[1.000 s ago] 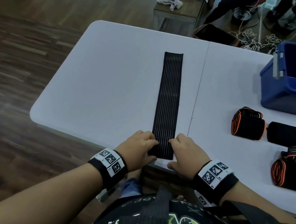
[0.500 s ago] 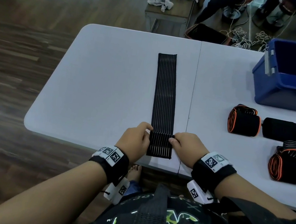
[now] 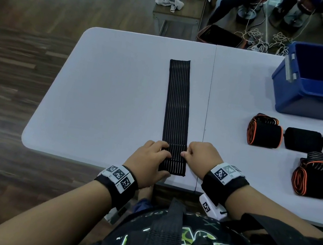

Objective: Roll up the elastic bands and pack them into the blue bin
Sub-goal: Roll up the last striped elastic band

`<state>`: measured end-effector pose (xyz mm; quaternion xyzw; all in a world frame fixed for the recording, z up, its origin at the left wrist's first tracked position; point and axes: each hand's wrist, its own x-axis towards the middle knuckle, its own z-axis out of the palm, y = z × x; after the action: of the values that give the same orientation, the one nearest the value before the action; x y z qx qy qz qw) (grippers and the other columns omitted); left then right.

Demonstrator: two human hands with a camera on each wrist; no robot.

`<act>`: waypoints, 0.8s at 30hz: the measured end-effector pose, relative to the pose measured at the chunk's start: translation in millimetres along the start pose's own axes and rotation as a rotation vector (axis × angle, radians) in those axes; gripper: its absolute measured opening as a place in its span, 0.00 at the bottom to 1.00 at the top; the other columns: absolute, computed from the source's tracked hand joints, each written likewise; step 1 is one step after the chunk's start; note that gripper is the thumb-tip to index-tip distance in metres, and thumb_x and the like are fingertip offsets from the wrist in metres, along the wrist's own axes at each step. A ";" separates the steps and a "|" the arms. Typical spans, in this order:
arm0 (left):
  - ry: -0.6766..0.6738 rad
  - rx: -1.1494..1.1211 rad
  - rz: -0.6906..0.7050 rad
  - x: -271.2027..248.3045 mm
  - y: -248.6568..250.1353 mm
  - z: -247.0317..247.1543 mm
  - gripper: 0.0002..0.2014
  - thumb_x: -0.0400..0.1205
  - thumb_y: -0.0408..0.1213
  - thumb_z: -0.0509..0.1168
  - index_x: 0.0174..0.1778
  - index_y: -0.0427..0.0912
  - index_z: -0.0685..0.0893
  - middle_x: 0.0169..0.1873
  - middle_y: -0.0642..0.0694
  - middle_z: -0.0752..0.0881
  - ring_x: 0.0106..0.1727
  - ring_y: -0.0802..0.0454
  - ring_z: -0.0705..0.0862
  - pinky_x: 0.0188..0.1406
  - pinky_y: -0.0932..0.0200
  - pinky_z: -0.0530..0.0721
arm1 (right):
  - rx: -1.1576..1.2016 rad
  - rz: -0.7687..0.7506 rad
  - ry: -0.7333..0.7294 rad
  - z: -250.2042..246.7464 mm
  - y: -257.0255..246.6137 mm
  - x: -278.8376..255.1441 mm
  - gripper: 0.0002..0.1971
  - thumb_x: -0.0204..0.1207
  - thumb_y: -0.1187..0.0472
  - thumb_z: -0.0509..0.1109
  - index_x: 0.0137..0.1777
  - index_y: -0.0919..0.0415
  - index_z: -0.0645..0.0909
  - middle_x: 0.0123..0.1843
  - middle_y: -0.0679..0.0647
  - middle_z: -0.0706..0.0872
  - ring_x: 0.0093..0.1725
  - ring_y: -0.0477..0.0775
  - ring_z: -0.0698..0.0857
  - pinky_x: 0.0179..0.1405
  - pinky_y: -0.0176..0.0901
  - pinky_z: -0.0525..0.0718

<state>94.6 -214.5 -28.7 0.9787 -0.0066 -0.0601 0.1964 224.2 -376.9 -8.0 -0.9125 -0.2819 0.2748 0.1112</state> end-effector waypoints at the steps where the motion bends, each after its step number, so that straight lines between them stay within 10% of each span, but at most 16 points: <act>1: 0.018 0.004 0.011 0.9 -0.1 0.0 0.23 0.72 0.48 0.79 0.60 0.43 0.87 0.68 0.41 0.82 0.63 0.40 0.81 0.63 0.44 0.84 | -0.003 0.004 -0.001 -0.4 -0.7 0.5 0.15 0.84 0.47 0.65 0.40 0.55 0.79 0.40 0.52 0.85 0.45 0.55 0.83 0.45 0.46 0.80; 11: 0.191 -0.026 0.098 9.5 -2.5 3.3 0.02 0.78 0.34 0.75 0.41 0.40 0.91 0.54 0.39 0.90 0.47 0.39 0.88 0.53 0.50 0.87 | 0.175 -0.009 0.106 5.4 0.8 -3.3 0.08 0.81 0.52 0.70 0.53 0.53 0.76 0.44 0.49 0.85 0.47 0.54 0.84 0.49 0.49 0.82; 17: 0.169 -0.103 -0.011 12.5 -2.2 3.0 0.08 0.83 0.37 0.69 0.43 0.38 0.90 0.56 0.42 0.89 0.51 0.41 0.86 0.55 0.50 0.83 | 0.172 -0.118 0.064 5.8 6.6 -7.6 0.18 0.72 0.36 0.73 0.51 0.48 0.81 0.45 0.43 0.81 0.44 0.45 0.81 0.48 0.43 0.82; 24: 0.142 -0.179 -0.075 16.6 -0.1 -4.3 0.08 0.87 0.43 0.64 0.53 0.44 0.85 0.47 0.49 0.86 0.48 0.48 0.81 0.48 0.56 0.77 | 0.140 -0.087 0.083 10.5 4.9 -2.2 0.13 0.82 0.46 0.67 0.43 0.53 0.84 0.46 0.49 0.81 0.48 0.51 0.81 0.53 0.46 0.80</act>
<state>111.6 -213.4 -26.7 0.9585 0.0495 0.0015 0.2806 218.9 -381.6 -17.4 -0.9001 -0.2963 0.2506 0.1981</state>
